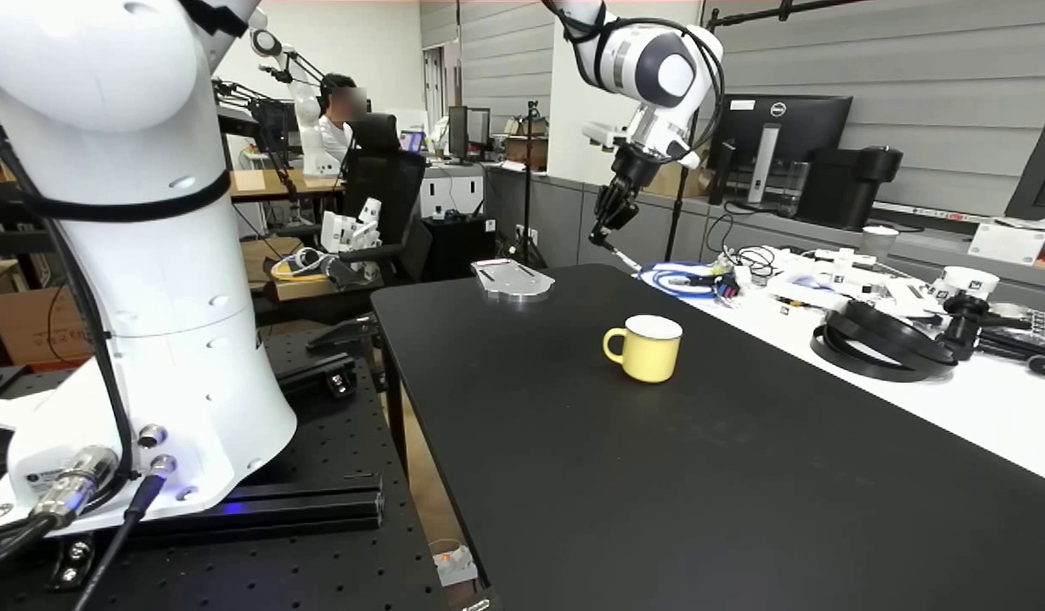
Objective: Place the pen on the table
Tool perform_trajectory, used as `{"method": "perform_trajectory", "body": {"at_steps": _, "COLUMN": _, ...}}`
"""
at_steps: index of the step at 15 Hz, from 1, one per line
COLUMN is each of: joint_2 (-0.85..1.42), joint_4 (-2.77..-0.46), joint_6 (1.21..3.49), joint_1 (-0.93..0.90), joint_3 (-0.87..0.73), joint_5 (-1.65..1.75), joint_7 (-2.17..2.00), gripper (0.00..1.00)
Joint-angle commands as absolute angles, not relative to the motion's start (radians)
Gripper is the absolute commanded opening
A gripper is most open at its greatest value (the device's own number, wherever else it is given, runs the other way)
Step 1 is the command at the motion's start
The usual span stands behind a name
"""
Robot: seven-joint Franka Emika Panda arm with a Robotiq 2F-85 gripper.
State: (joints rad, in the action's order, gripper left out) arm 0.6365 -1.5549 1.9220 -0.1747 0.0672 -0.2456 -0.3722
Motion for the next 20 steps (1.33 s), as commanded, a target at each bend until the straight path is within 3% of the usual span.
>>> {"method": "perform_trajectory", "body": {"at_steps": 1, "joint_2": 0.503, "joint_4": -1.795, "joint_6": 2.129, "joint_1": -0.183, "joint_3": 0.071, "joint_5": -0.182, "joint_7": -0.229, "gripper": 0.03}}
{"method": "perform_trajectory", "body": {"at_steps": 11, "joint_2": 0.386, "joint_4": -2.247, "joint_6": 2.826, "joint_1": -0.1, "joint_3": 0.188, "joint_5": -0.197, "joint_7": 0.124, "gripper": 0.03}}
{"method": "perform_trajectory", "body": {"at_steps": 16, "joint_2": 0.395, "joint_4": -2.361, "joint_6": 2.946, "joint_1": -0.031, "joint_3": 0.271, "joint_5": -0.186, "joint_7": 0.185, "gripper": 0.03}}
{"method": "perform_trajectory", "body": {"at_steps": 20, "joint_2": 0.4, "joint_4": -2.399, "joint_6": 2.882, "joint_1": 0.006, "joint_3": 0.297, "joint_5": -0.173, "joint_7": 0.205, "gripper": 0.03}}
